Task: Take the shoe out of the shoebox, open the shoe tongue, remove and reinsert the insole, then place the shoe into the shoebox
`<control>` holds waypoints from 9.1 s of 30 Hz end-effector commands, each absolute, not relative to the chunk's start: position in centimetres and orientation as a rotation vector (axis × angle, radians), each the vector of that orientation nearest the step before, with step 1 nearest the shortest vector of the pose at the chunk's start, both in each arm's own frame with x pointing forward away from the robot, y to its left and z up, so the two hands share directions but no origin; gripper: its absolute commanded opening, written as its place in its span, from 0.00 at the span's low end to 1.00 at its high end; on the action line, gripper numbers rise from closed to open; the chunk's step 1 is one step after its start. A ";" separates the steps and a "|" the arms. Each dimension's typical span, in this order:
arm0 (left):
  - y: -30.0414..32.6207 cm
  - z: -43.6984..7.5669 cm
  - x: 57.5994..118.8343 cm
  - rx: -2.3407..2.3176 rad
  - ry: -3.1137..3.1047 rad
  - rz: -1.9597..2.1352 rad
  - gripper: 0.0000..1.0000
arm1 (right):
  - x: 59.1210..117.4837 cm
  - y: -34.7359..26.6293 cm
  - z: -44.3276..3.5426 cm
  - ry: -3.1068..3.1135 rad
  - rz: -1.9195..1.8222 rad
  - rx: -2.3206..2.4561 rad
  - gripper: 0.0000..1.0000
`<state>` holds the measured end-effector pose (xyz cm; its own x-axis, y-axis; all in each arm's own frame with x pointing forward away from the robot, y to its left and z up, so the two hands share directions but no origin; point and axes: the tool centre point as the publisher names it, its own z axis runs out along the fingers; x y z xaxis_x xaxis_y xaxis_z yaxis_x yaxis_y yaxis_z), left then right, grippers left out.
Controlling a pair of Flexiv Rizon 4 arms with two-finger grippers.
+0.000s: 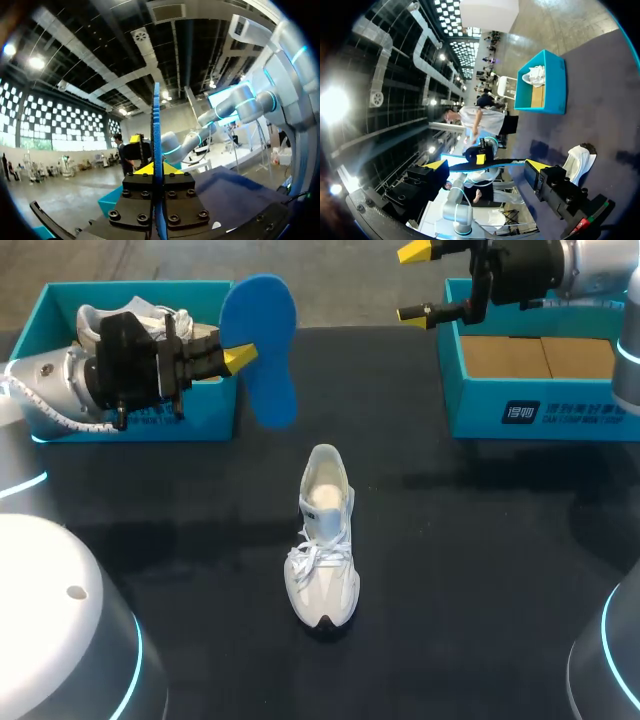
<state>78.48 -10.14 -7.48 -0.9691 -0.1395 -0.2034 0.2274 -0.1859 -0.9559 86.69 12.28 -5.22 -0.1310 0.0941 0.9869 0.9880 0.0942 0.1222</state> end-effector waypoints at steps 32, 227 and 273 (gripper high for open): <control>-10.2 -4.5 78.4 -1.687 2.484 -2.455 0.00 | 86.7 12.3 -5.2 -1.420 -1.182 -1.154 1.00; -12.8 -17.7 83.2 -2.522 2.313 -2.334 0.00 | 77.9 23.4 -7.4 -1.844 -0.957 -1.754 1.00; -12.8 -17.7 83.2 -2.522 2.313 -2.334 0.00 | 79.5 19.5 -11.2 -1.465 -1.271 -1.195 1.00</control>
<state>83.21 -12.83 -17.78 0.0302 -0.0464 0.9985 -0.9979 -0.0587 0.0275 79.82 19.25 -10.69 -0.1972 0.1754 0.9645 0.9803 0.0412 0.1930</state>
